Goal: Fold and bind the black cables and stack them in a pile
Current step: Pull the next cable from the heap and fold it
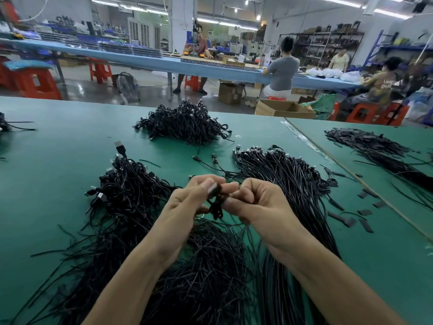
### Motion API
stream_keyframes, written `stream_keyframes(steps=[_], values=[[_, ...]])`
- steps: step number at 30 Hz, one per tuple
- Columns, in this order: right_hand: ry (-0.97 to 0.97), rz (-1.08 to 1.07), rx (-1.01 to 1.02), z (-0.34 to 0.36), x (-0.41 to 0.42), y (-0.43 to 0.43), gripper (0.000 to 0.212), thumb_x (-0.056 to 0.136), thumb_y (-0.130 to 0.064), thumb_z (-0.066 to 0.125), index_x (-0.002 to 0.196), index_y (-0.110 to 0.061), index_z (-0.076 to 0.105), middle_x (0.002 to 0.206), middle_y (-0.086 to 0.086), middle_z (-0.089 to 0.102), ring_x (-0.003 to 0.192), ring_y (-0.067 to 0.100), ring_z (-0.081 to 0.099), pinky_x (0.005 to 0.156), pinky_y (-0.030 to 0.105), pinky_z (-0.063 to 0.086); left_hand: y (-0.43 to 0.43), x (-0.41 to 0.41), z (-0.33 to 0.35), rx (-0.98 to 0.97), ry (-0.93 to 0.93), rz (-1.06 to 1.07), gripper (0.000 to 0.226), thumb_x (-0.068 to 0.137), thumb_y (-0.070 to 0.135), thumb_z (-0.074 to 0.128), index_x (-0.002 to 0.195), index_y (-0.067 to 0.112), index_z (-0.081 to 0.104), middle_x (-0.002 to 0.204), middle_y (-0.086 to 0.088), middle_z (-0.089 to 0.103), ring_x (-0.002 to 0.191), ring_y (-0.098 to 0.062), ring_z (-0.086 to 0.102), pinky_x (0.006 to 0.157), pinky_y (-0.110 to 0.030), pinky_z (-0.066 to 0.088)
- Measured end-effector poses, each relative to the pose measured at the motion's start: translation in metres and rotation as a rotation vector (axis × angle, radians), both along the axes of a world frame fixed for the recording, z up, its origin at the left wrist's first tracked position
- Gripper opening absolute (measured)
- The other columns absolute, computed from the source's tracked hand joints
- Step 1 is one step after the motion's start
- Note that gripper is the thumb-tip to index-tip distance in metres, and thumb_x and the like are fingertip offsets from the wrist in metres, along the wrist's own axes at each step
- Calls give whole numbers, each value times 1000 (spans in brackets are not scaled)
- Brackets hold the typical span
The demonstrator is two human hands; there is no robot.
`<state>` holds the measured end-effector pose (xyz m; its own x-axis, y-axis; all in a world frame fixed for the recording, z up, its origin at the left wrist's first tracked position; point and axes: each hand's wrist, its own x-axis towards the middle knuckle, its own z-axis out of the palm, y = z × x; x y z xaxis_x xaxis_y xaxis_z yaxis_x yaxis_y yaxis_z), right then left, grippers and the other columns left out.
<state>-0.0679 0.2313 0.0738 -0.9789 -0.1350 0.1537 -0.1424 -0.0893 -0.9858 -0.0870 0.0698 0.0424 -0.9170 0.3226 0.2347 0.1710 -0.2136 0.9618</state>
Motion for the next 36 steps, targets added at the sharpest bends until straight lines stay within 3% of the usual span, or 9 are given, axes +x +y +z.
stream_keyframes(steps=[4, 9, 12, 15, 18, 22, 27, 32, 36], values=[[59, -81, -11, 1, -9, 10, 53, 82, 17, 66, 56, -22, 41, 67, 8, 58, 63, 10, 59, 64, 17, 51, 3, 3, -2, -82, 120, 34, 25, 70, 47, 77, 90, 34, 81, 103, 14, 55, 99, -14, 51, 86, -33, 47], [144, -106, 22, 1, -10, 10, 56, 81, 14, 70, 55, -26, 41, 70, 12, 56, 63, 10, 58, 64, 17, 50, 11, 1, -8, -219, 233, 212, 14, 68, 40, 89, 74, 34, 77, 71, 14, 42, 63, -5, 37, 60, -15, 33], [184, -114, 34, 1, -9, 8, 56, 81, 15, 70, 54, -26, 42, 71, 14, 55, 66, 11, 59, 69, 17, 51, 12, 1, -11, -297, 186, 244, 17, 82, 15, 80, 77, 30, 78, 52, 4, 42, 52, -10, 34, 53, -23, 32], [211, -105, 54, -1, -9, 5, 55, 80, 17, 69, 55, -24, 43, 67, 7, 60, 64, 10, 59, 67, 18, 51, 12, 4, -8, -244, 34, 179, 31, 95, 7, 60, 86, 29, 79, 55, -3, 58, 47, -17, 48, 46, -23, 39], [219, -114, 101, -6, -9, 3, 52, 81, 14, 70, 58, -22, 41, 69, 7, 61, 67, 13, 57, 70, 23, 52, 13, 5, 1, 0, -259, 1, 41, 91, 32, 43, 85, 18, 81, 80, -13, 75, 66, -23, 70, 57, -27, 55], [184, -91, 135, -12, -6, -1, 47, 82, 14, 70, 62, -17, 40, 70, 6, 62, 70, 14, 58, 73, 26, 56, 6, -4, -2, 211, -460, -25, 54, 93, 51, 50, 74, 10, 79, 76, -13, 71, 63, -21, 68, 56, -30, 56], [66, -58, 88, -21, 0, -1, 47, 81, 11, 73, 61, -16, 40, 66, 7, 58, 59, 9, 55, 59, 17, 50, -7, -10, -11, -67, -159, -30, 26, 73, 31, 85, 93, 16, 81, 90, -10, 76, 79, -17, 67, 75, -27, 55], [-293, -80, -25, -51, -4, 4, 41, 82, 1, 73, 67, -21, 42, 64, 0, 62, 46, 6, 42, 39, 16, 32, -13, -13, -14, -333, 49, -4, 19, 79, 8, 80, 96, 17, 79, 91, -3, 78, 86, -14, 73, 79, -22, 56], [-364, -34, 2, -69, -17, 14, 22, 83, -10, 76, 89, -14, 56, 72, 6, 70, 54, 12, 59, 44, 20, 43, -17, -19, -18, -506, 94, 199, 31, 83, 8, 78, 110, 23, 72, 91, 6, 77, 83, -4, 72, 81, -25, 59]])
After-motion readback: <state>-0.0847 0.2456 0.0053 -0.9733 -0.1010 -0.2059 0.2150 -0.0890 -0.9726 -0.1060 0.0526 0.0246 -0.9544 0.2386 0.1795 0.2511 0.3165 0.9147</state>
